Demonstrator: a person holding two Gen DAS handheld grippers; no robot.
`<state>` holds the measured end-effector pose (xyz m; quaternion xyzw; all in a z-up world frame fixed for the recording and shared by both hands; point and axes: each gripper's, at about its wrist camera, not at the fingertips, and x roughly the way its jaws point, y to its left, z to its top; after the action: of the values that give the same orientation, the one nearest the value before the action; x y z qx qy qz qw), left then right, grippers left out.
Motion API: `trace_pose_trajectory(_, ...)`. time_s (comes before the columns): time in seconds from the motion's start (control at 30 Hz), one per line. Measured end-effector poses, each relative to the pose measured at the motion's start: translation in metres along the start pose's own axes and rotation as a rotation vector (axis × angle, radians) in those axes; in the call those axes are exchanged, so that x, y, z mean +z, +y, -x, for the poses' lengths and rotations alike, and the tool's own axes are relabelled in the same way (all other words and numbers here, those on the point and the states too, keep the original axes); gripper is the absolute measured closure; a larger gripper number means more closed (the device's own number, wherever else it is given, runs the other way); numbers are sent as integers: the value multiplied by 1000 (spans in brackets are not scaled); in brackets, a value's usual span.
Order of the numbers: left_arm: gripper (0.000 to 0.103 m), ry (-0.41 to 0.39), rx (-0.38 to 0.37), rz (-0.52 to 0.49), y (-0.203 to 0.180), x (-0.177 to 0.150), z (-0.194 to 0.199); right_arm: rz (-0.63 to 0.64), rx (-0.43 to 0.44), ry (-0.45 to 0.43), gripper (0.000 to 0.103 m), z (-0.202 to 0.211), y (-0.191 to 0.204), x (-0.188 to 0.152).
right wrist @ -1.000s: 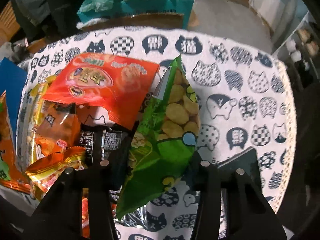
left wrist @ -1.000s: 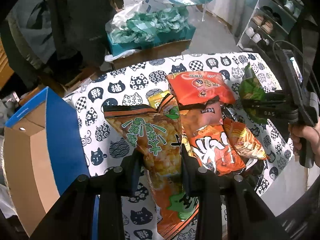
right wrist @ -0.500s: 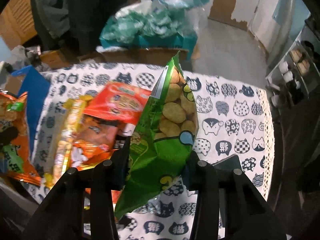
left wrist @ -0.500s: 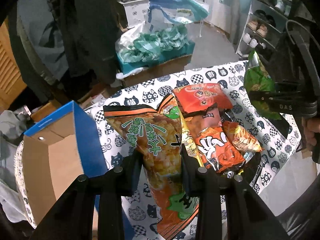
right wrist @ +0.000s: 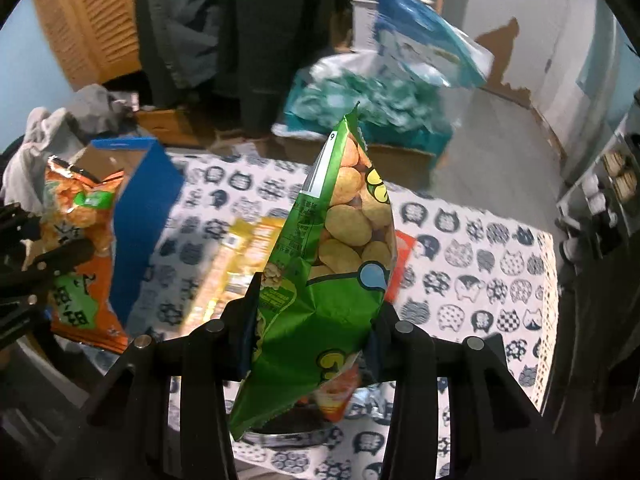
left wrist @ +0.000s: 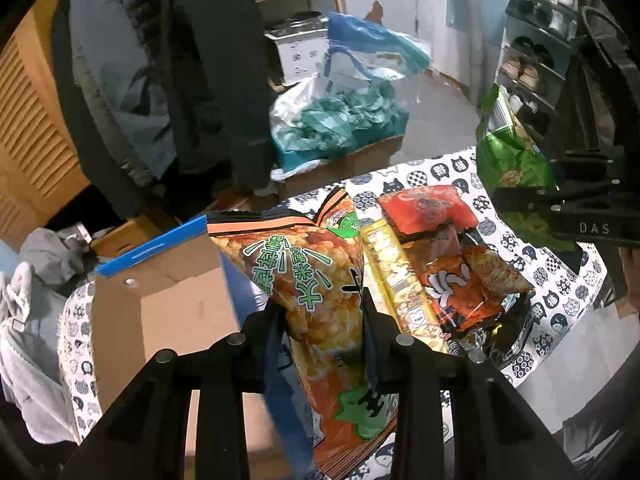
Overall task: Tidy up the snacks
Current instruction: 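Carry both held snack bags over the open cardboard box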
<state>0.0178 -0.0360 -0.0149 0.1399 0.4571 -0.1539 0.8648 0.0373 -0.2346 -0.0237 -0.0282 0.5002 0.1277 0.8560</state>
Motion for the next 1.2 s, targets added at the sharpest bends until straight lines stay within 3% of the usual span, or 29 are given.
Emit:
trace_pose_trajectory(0.63, 69, -26, 114, 116, 94, -36, 21, 158, 137, 12, 62, -13, 126, 34)
trace_pose_trajectory(1.2, 68, 57, 213, 261, 178, -85, 8, 258, 261, 105, 62, -61, 236, 50)
